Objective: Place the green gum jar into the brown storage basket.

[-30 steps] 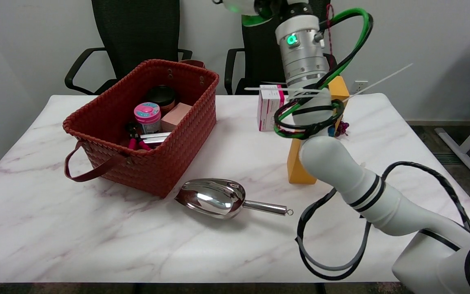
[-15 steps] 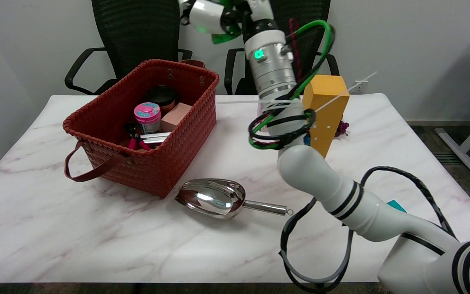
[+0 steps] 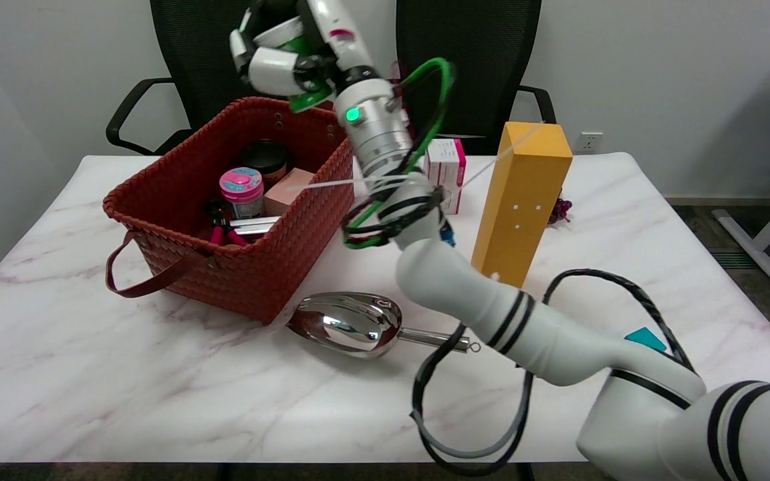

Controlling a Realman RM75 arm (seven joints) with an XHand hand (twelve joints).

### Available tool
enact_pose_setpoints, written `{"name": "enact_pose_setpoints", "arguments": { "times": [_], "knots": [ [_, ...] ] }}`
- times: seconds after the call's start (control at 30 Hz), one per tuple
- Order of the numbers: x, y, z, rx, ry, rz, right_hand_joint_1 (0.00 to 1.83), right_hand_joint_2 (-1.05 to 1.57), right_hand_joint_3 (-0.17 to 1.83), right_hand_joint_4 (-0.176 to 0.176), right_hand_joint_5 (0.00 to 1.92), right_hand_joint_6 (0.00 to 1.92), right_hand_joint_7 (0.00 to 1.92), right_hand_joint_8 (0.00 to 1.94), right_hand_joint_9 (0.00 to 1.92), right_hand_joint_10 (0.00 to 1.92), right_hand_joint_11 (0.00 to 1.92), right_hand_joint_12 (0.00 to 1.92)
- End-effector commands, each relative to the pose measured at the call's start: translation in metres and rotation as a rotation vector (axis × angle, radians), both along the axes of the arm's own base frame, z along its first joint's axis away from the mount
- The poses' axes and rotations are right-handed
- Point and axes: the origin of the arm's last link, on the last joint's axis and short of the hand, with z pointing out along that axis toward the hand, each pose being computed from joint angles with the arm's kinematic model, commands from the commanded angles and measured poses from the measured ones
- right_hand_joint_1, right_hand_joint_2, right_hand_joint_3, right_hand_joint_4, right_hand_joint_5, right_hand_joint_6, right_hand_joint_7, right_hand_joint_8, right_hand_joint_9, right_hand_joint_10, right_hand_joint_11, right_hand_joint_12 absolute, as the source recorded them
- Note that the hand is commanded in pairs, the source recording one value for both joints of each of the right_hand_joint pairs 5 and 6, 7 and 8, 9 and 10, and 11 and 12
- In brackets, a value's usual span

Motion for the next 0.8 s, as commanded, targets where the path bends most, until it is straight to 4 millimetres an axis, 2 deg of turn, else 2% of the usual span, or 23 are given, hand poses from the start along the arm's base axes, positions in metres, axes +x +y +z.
{"name": "enact_pose_setpoints", "arguments": {
  "times": [0.03, 0.2, 0.23, 0.33, 0.6, 0.8],
  "knots": [
    [-0.036, -0.04, -0.074, 0.122, -0.009, -0.179, 1.21, 1.39, 1.55, 0.0, 1.28, 1.28, 1.56, 1.56, 1.52, 1.52, 1.48, 1.48],
    [-0.051, -0.046, -0.088, 0.114, 0.025, -0.236, 1.21, 1.38, 1.54, 0.0, 1.29, 1.29, 1.55, 1.55, 1.52, 1.52, 1.47, 1.47],
    [-0.063, -0.05, -0.085, 0.096, 0.039, -0.27, 1.21, 1.37, 1.55, 0.0, 1.29, 1.29, 1.55, 1.55, 1.52, 1.52, 1.46, 1.46],
    [-0.067, -0.05, -0.101, 0.112, 0.043, -0.294, 1.22, 1.35, 1.55, 0.0, 1.29, 1.29, 1.54, 1.54, 1.51, 1.51, 1.45, 1.45],
    [-0.095, -0.057, -0.107, 0.11, 0.036, -0.395, 1.22, 1.31, 1.56, 0.0, 1.28, 1.28, 1.53, 1.53, 1.48, 1.48, 1.43, 1.43],
    [-0.112, -0.059, -0.1, 0.101, 0.016, -0.448, 1.21, 1.31, 1.55, 0.0, 1.27, 1.27, 1.52, 1.52, 1.48, 1.48, 1.43, 1.43]
  ]
}}
